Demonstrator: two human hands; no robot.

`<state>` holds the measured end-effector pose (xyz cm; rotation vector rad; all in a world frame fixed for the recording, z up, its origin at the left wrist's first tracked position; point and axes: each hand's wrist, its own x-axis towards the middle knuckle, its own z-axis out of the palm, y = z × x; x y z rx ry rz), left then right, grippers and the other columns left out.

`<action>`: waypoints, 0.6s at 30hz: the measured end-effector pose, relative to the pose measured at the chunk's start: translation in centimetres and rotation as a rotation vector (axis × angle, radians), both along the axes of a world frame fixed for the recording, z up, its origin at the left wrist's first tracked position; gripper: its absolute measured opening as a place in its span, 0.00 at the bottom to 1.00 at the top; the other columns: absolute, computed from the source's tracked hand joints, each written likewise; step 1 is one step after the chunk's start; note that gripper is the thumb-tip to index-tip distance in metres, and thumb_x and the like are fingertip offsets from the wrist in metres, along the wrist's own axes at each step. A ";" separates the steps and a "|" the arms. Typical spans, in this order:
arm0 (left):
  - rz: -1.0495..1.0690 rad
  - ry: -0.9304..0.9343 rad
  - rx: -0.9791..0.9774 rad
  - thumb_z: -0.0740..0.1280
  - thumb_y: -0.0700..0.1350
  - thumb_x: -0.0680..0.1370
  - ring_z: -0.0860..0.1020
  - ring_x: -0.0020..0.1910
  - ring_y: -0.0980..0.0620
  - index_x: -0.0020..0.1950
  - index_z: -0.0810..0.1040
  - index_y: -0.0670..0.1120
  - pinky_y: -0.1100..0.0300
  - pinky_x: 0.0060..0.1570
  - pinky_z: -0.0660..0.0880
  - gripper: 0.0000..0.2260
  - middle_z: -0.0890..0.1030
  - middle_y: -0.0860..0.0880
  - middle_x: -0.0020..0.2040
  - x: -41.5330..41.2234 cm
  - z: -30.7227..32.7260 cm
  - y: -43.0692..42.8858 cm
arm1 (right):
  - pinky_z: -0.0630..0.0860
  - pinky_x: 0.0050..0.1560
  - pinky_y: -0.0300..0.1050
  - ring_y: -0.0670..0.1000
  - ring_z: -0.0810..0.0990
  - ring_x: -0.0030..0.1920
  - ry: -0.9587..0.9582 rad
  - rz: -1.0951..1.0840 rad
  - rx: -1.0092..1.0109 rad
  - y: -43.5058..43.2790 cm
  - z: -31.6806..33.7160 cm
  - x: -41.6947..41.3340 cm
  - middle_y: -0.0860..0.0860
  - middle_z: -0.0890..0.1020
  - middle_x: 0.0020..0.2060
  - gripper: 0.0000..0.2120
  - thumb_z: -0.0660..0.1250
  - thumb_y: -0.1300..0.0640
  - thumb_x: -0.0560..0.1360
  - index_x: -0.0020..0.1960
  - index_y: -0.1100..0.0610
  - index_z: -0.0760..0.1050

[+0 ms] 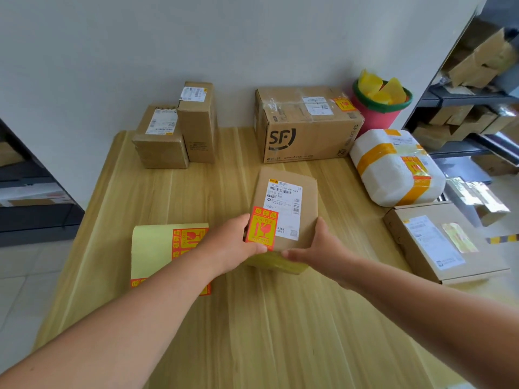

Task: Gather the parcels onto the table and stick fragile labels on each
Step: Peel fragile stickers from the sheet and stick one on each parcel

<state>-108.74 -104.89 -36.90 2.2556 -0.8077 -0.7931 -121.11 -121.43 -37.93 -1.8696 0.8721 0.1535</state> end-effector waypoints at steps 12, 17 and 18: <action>-0.058 -0.292 -0.138 0.75 0.58 0.68 0.80 0.46 0.55 0.58 0.73 0.57 0.57 0.47 0.76 0.22 0.82 0.57 0.48 -2.8 9.4 -2.8 | 0.75 0.57 0.47 0.48 0.74 0.57 -0.100 -0.060 -0.326 -1.6 10.4 -3.4 0.47 0.73 0.61 0.50 0.81 0.47 0.62 0.73 0.54 0.53; -0.074 -0.312 -0.194 0.76 0.57 0.67 0.80 0.47 0.54 0.57 0.73 0.56 0.53 0.51 0.77 0.23 0.82 0.57 0.48 -3.9 12.4 -3.6 | 0.71 0.53 0.42 0.46 0.69 0.56 -0.128 -0.081 -0.409 -2.0 13.9 -5.1 0.48 0.71 0.64 0.53 0.80 0.46 0.63 0.75 0.55 0.50; -0.073 -0.326 -0.210 0.76 0.57 0.67 0.80 0.47 0.54 0.57 0.73 0.56 0.53 0.51 0.77 0.22 0.82 0.57 0.48 -4.1 12.7 -3.9 | 0.71 0.53 0.42 0.46 0.69 0.57 -0.135 -0.085 -0.425 -2.2 14.3 -5.4 0.48 0.71 0.64 0.53 0.80 0.46 0.63 0.76 0.55 0.50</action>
